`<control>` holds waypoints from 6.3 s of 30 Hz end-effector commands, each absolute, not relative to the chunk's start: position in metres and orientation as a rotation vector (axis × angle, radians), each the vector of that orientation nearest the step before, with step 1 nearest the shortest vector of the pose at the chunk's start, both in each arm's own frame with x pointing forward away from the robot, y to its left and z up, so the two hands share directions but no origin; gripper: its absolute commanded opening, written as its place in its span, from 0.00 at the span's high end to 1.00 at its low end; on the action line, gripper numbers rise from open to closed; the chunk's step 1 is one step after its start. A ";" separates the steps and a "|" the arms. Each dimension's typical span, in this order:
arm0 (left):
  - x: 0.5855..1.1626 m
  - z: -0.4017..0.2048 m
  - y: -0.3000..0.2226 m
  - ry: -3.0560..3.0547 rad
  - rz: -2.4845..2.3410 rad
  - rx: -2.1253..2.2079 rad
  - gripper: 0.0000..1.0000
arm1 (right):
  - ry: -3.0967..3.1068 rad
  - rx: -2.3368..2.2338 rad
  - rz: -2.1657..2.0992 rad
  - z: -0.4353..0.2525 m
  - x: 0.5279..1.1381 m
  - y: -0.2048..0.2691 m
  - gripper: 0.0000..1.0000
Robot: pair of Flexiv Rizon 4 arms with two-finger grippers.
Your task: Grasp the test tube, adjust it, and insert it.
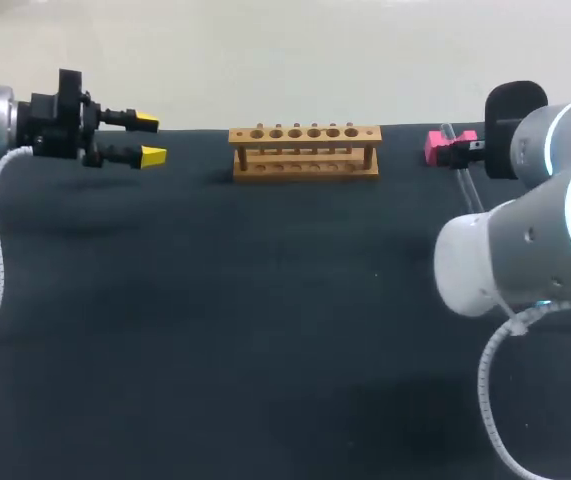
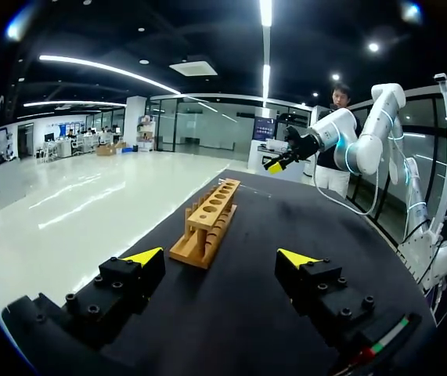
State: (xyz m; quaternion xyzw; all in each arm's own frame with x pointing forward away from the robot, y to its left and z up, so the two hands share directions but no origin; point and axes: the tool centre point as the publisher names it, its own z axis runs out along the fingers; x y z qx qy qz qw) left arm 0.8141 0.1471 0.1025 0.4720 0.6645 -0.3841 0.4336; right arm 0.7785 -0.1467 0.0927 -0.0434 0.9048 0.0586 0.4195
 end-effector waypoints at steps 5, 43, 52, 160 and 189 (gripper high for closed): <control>0.812 0.102 0.147 1.652 -0.951 1.172 0.00 | 2.258 0.093 -0.286 0.094 0.778 -0.144 0.00; 0.812 0.102 0.147 1.652 -0.951 1.172 0.00 | 2.183 -0.065 0.013 0.043 0.819 -0.157 0.00; 0.812 0.102 0.147 1.652 -0.951 1.172 0.00 | 2.185 -0.123 0.059 0.030 0.832 -0.166 0.00; 0.812 0.102 0.147 1.652 -0.951 1.172 0.00 | 2.276 0.101 0.107 0.044 0.824 -0.160 1.00; 0.812 0.102 0.147 1.652 -0.951 1.172 0.00 | 2.274 0.137 0.111 0.096 0.793 -0.138 1.00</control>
